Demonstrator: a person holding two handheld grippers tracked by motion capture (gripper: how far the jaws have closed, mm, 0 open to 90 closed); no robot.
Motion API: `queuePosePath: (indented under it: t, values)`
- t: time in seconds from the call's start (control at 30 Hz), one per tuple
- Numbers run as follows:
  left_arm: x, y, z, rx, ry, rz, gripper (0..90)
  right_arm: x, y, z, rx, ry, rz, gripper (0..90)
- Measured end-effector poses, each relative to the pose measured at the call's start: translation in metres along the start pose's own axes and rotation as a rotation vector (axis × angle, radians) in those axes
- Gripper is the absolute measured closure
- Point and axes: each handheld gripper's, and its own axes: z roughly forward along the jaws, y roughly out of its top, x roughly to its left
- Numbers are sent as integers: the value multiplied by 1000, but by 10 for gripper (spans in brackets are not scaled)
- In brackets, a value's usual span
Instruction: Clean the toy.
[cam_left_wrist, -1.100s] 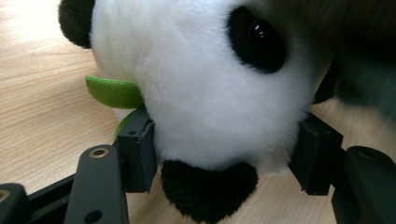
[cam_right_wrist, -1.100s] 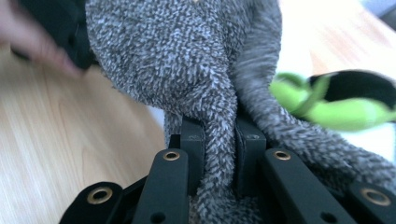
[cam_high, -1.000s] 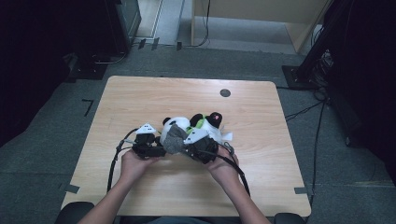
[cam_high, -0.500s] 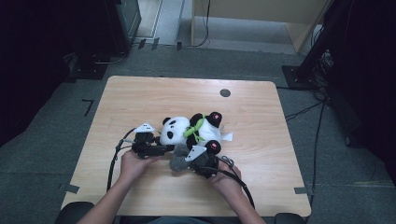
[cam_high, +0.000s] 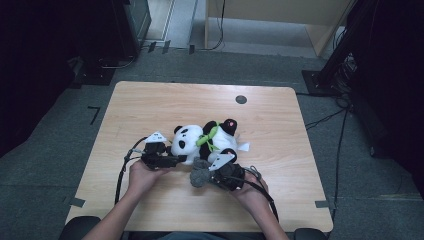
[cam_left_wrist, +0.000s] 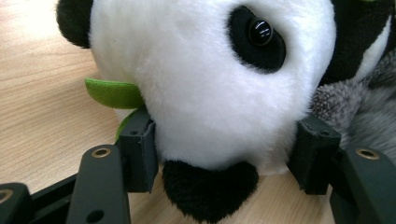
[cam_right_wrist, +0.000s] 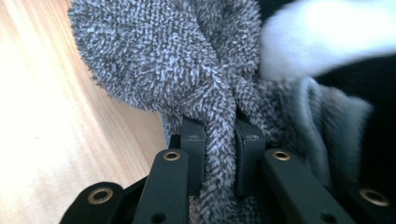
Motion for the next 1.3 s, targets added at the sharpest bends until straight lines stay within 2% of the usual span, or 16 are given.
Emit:
queuePosePath:
  t: [0.23,0.53,0.77,1.03,1.3]
  values:
    - [1,0,0,-2,-4,-4,369,-15,-9,-31,-87,12,80,786]
    - [2,0,0,-6,-12,-14,369,-28,-19,-57,-155,-11,101,784]
    - [4,1,-1,-5,-15,-28,369,-39,-26,-71,-187,-41,128,784]
    - [8,1,-5,0,-5,-25,369,-56,-35,-89,-255,-84,197,783]
    - [8,1,-5,-3,-4,-22,365,-69,-37,-95,-277,-115,238,783]
